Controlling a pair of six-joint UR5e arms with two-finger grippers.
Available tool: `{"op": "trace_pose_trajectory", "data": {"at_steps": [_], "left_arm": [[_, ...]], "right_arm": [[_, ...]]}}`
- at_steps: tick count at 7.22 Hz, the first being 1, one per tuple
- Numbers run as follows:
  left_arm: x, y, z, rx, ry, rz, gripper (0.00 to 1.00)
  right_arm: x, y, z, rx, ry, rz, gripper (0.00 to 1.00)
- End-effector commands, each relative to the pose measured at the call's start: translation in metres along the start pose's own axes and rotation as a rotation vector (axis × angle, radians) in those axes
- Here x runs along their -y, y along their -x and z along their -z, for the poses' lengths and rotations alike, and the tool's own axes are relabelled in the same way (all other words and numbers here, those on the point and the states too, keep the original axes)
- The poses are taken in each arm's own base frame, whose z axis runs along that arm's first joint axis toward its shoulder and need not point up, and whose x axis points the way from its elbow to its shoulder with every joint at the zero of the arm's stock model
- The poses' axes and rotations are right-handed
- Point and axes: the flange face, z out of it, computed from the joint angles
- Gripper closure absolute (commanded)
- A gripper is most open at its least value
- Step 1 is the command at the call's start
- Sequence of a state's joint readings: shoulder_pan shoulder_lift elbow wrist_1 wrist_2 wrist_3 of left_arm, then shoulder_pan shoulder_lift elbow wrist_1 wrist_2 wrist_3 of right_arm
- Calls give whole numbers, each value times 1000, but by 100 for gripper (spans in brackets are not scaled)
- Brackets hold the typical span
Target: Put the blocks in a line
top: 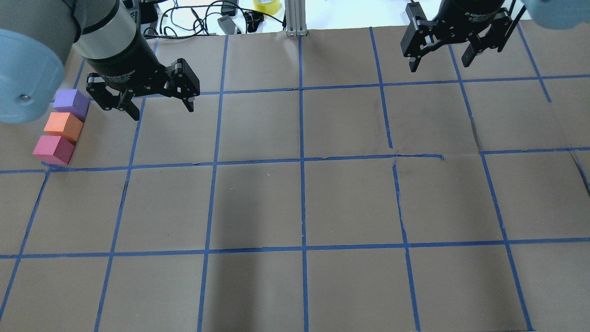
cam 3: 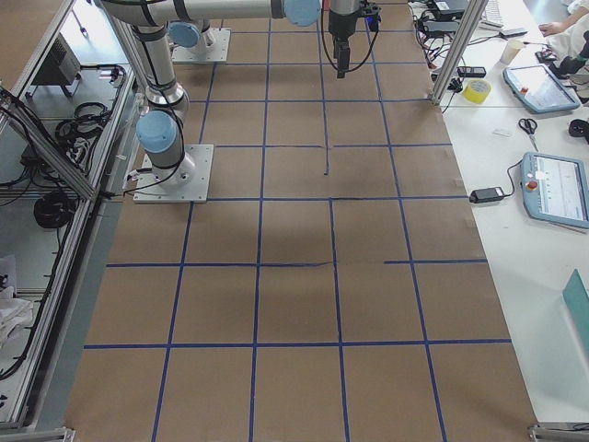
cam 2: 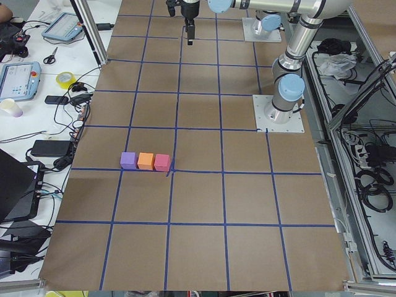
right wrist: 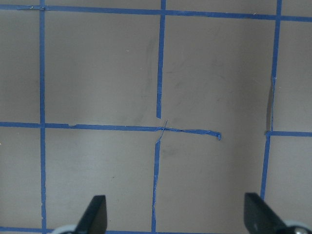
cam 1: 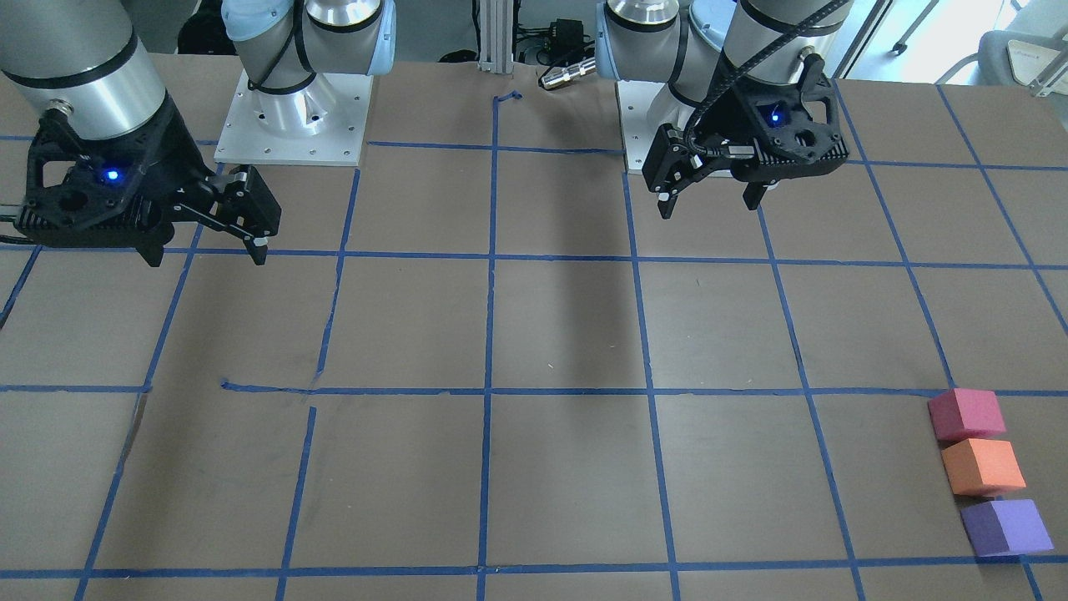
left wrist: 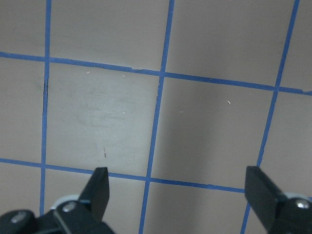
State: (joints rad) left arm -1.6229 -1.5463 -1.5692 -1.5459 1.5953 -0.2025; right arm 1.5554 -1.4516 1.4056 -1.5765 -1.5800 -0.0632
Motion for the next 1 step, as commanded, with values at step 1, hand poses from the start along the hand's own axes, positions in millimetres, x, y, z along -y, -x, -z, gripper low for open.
{"op": "trace_pose_trajectory", "data": {"at_steps": [1], "left_arm": [[0,0,0,0,0,1,0]], "right_arm": [[0,0,-1,0,1,1,0]]}}
